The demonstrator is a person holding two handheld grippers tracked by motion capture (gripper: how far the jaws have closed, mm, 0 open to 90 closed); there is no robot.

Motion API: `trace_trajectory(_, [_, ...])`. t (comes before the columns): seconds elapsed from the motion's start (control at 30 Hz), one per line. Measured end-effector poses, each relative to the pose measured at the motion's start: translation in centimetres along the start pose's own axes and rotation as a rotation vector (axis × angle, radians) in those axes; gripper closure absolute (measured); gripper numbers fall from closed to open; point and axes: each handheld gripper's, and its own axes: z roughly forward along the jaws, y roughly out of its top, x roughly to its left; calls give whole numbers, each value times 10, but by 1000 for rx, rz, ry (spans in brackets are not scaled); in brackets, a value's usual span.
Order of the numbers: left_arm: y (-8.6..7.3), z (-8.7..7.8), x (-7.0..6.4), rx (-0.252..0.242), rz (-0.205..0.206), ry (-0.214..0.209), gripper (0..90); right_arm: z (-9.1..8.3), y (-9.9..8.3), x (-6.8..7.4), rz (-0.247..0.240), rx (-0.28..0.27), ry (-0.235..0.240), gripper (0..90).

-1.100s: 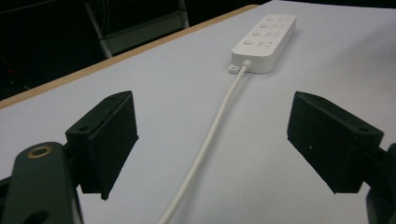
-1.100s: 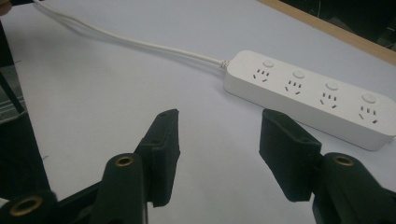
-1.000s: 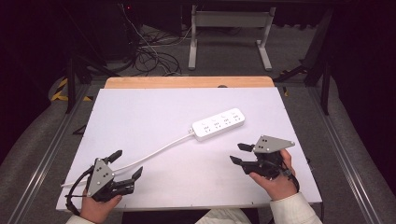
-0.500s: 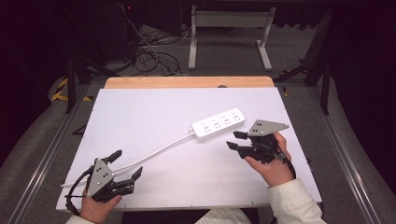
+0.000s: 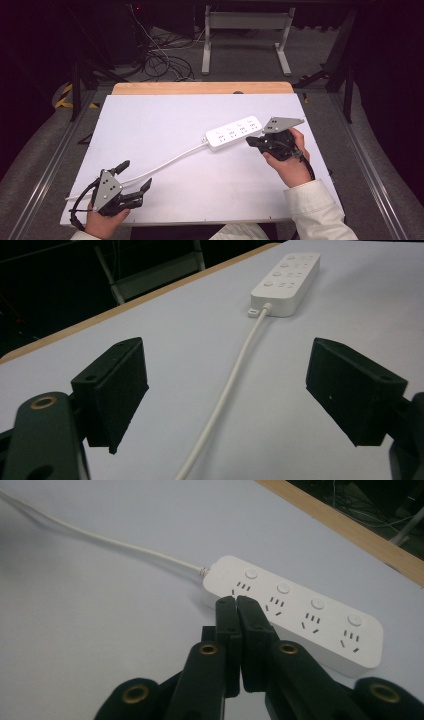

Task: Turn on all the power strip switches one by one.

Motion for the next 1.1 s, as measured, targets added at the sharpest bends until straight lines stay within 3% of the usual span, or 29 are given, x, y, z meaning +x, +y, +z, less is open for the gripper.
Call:
trace_trajectory(0.2, [0,0,1,-3,-11,-2,173,6,8,-14,26,5,-6,900])
trace_trajectory(0.6, [-1,0,2,-1,-13,0,173,24,13,-52,125,-21,-80,900])
trace_trajectory(0.7, [-1,0,3,-4,-16,-3,172,34,13,-62,145,0,-84,900])
trace_trajectory(1.1, [-1,0,4,-6,-25,-3,172,64,11,-83,144,51,-139,900])
